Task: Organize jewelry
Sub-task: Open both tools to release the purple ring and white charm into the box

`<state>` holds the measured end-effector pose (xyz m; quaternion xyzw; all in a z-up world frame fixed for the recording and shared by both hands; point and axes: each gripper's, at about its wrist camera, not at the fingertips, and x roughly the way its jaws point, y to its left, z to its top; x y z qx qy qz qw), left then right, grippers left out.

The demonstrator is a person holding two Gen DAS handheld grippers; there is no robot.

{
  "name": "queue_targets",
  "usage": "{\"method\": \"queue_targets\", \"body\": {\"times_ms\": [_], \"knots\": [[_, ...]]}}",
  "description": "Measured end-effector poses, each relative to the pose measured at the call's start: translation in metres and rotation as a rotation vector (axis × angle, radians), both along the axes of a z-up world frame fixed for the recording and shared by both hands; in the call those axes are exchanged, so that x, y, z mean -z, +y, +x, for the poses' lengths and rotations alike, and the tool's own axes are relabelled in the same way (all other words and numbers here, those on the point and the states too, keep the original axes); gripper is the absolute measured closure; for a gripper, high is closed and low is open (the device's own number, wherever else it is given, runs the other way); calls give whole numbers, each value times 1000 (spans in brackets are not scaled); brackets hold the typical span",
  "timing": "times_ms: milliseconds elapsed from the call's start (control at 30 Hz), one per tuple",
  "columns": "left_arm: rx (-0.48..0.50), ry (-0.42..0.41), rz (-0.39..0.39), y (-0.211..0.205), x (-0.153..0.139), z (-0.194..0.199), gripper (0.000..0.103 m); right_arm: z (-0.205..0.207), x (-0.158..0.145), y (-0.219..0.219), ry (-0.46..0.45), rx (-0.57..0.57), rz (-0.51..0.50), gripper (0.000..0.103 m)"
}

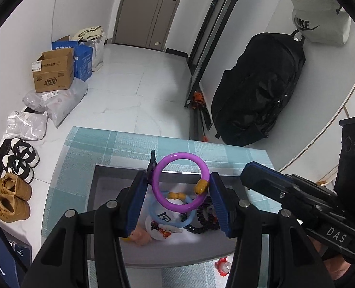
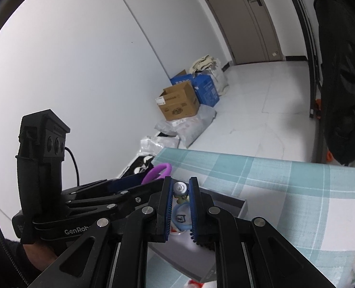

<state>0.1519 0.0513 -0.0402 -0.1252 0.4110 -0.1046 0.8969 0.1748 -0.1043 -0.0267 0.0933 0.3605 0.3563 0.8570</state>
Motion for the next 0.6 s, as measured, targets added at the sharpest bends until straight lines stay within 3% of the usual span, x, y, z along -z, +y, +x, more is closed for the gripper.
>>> {"method": "queue_targets", "body": {"times_ms": [433,600], "knots": [[15,30,-13,-4,6,1,56,-2,5,4,4,-11,-11,90],[13,72,-61,1,11,4,55,2,10,6,24,-1,-24,87]]}}
